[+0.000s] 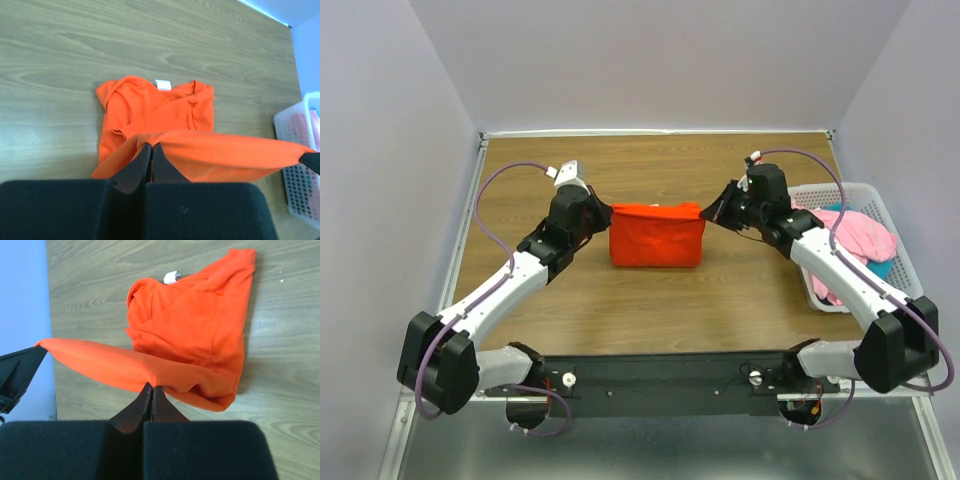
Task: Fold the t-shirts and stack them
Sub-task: Fold the tshirt
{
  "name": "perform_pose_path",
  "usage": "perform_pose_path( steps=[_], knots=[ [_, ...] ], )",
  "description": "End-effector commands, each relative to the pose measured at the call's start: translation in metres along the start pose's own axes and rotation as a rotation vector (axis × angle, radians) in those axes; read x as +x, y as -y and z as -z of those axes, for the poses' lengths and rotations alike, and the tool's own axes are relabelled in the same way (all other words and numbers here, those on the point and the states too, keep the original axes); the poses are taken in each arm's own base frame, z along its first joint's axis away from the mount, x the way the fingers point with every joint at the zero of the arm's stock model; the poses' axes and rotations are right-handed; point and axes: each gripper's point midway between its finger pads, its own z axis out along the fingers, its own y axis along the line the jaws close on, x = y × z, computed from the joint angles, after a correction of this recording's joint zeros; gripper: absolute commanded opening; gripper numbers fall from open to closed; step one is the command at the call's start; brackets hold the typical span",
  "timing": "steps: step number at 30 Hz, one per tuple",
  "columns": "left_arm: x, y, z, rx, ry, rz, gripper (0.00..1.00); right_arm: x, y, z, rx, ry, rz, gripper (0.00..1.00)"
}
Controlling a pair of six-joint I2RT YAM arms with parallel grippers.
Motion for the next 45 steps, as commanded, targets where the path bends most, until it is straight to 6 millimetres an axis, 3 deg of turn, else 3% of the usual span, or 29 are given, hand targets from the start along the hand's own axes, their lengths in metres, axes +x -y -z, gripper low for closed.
perform_pose_path(
  steps=[1,8,16,24,26,27,31,33,35,36,38,40,41,42,43,45],
  knots=[
    [-0.036,-0.006,-0.010,-0.057,0.101,-0.019,0.00,-0.024,0.003,-0.016,0.035,0.049,0.024,0.01],
    [-0.042,-0.013,-0.038,-0.102,0.075,-0.054,0.00,-0.042,0.010,-0.040,0.048,0.038,0.010,0.01],
    [-0.056,-0.021,-0.077,-0.126,0.047,-0.076,0.00,-0.050,0.033,-0.069,0.064,-0.008,-0.032,0.01],
    [-0.029,-0.026,-0.129,-0.106,-0.075,-0.110,0.00,-0.045,0.057,-0.092,0.089,-0.052,-0.069,0.01],
    [-0.030,-0.024,-0.137,-0.100,-0.078,-0.114,0.00,-0.045,0.064,-0.097,0.106,-0.056,-0.078,0.01],
    [-0.020,-0.029,-0.145,-0.107,-0.106,-0.116,0.00,-0.046,0.069,-0.099,0.114,-0.054,-0.084,0.01],
    [-0.018,-0.033,-0.162,-0.115,-0.123,-0.110,0.00,-0.051,0.082,-0.114,0.133,-0.064,-0.093,0.02],
    [-0.013,-0.040,-0.168,-0.137,-0.140,-0.110,0.00,-0.053,0.086,-0.120,0.129,-0.075,-0.101,0.06],
    [-0.016,-0.042,-0.173,-0.145,-0.137,-0.109,0.00,-0.054,0.089,-0.131,0.115,-0.098,-0.100,0.18],
    [-0.012,-0.048,-0.175,-0.162,-0.157,-0.110,0.07,-0.056,0.090,-0.134,0.110,-0.101,-0.095,0.34],
    [-0.016,-0.046,-0.176,-0.161,-0.156,-0.115,0.32,-0.057,0.089,-0.138,0.081,-0.120,-0.071,0.42],
    [-0.021,-0.044,-0.174,-0.161,-0.151,-0.114,0.89,-0.066,0.077,-0.133,0.037,-0.112,-0.045,0.58],
    [-0.022,-0.042,-0.173,-0.153,-0.150,-0.115,0.98,-0.068,0.071,-0.129,0.020,-0.110,-0.036,0.64],
    [-0.027,-0.035,-0.168,-0.134,-0.143,-0.113,0.98,-0.069,0.066,-0.126,0.002,-0.111,-0.029,0.65],
    [-0.030,-0.031,-0.165,-0.121,-0.136,-0.108,0.98,-0.067,0.062,-0.121,-0.016,-0.117,-0.022,0.97],
    [-0.034,-0.023,-0.156,-0.090,-0.124,-0.108,0.98,-0.061,0.050,-0.106,-0.070,-0.135,-0.006,1.00]
  ],
)
